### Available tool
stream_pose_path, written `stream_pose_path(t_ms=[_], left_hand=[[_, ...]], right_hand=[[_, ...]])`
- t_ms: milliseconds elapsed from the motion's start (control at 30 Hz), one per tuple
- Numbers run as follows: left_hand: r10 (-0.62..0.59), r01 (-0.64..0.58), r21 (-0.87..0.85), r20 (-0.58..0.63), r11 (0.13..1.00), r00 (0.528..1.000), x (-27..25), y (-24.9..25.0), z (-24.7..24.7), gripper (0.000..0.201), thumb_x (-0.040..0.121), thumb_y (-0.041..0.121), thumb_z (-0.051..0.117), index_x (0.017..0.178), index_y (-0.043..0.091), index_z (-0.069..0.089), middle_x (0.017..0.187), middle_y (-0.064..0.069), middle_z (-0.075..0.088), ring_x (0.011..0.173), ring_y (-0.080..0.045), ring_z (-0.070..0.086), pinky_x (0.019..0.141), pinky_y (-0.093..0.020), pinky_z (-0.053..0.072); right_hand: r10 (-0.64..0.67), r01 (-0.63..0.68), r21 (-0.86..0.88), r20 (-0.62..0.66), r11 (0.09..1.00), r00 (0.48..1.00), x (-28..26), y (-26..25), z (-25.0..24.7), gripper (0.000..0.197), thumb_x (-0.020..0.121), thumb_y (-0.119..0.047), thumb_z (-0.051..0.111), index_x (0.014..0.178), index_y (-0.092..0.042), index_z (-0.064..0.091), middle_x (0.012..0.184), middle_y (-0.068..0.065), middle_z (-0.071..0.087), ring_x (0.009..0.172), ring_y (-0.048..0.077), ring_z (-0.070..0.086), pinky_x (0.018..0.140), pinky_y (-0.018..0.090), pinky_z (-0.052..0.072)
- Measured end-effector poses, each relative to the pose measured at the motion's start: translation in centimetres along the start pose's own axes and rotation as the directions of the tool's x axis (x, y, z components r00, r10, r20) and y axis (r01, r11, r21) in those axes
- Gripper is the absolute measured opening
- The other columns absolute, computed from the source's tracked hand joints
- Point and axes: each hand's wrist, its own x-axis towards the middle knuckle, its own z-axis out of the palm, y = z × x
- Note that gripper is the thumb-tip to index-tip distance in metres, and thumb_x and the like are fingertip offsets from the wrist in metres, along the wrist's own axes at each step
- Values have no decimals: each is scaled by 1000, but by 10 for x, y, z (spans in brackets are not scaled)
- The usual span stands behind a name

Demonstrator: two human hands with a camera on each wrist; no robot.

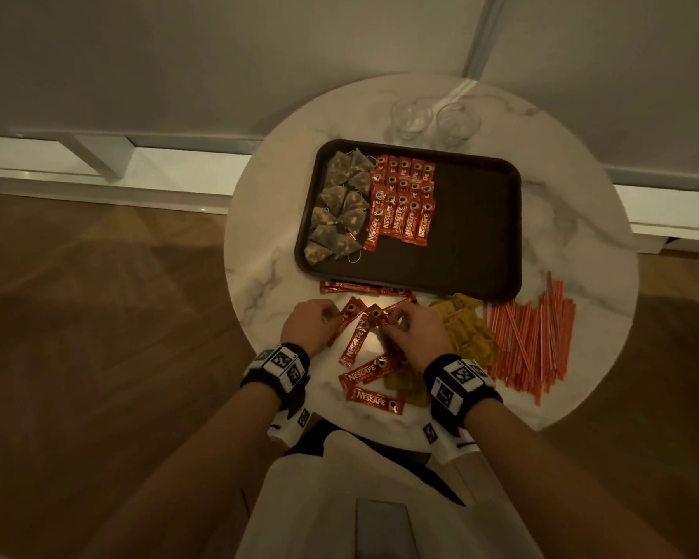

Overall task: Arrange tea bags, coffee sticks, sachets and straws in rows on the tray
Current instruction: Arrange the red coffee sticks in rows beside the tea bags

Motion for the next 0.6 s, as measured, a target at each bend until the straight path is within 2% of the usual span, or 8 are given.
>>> stream_pose_path(t_ms=[133, 200, 267, 333, 433, 533, 600], left_hand=[[39, -28, 165, -63, 986, 997, -1, 6, 9, 12, 89, 30, 61, 97, 23, 62, 105, 1, 57, 95, -18, 57, 76, -31, 46], [72, -58, 211, -56, 976, 996, -3, 6, 14, 22, 88, 36, 62, 105, 23, 58, 110, 2, 54, 98, -17, 53, 77, -31, 46], [86, -73, 259, -36, 963, 996, -6, 7, 17, 33, 87, 41, 63, 114, 24, 54, 114, 2, 53, 103, -19, 52, 80, -33, 47], [71, -60, 290, -26, 955, 997, -7, 8, 17, 35, 88, 39, 61, 118, 25, 52, 115, 1, 57, 106, -20, 53, 83, -35, 48], [30, -36, 262, 27, 964, 999, -7, 8, 15, 22, 90, 31, 57, 110, 24, 57, 110, -1, 61, 100, -20, 56, 82, -33, 46], [5, -21, 213, 75, 977, 997, -7, 1, 9, 7, 89, 27, 58, 95, 23, 60, 106, -2, 62, 96, -19, 57, 81, -30, 46], [-9, 1, 125, 63, 992, 998, -7, -5, 2, 7, 89, 31, 61, 90, 23, 61, 99, -1, 64, 91, -18, 62, 82, -32, 50]], right_hand=[[17, -14, 80, -30, 997, 999, -8, 2, -15, 12, 88, -24, 69, 86, -26, 58, 74, -5, 57, 63, 9, 54, 56, 22, 47], [15, -12, 103, -26, 995, 1000, -13, 2, -21, 11, 87, -23, 70, 86, -23, 59, 70, -6, 54, 59, 7, 49, 53, 19, 40], [17, -13, 130, -32, 991, 999, -15, 4, -25, 13, 85, -22, 73, 84, -22, 60, 72, -5, 55, 62, 8, 51, 54, 20, 41], [3, 0, 139, -23, 990, 1000, -15, 5, -28, 16, 82, -22, 75, 79, -23, 60, 79, -4, 60, 71, 13, 58, 62, 27, 51], [1, -6, 151, 29, 989, 1000, -12, 5, -32, 14, 81, -21, 76, 84, -23, 62, 93, -4, 64, 83, 14, 65, 76, 36, 58], [21, -28, 197, 36, 980, 999, -11, 1, -35, 18, 84, -18, 73, 98, -24, 63, 98, -5, 62, 86, 9, 62, 78, 28, 57], [49, -54, 272, 27, 961, 998, -9, -4, -39, 21, 85, -17, 72, 105, -22, 63, 97, -5, 61, 82, 7, 62, 68, 21, 56]])
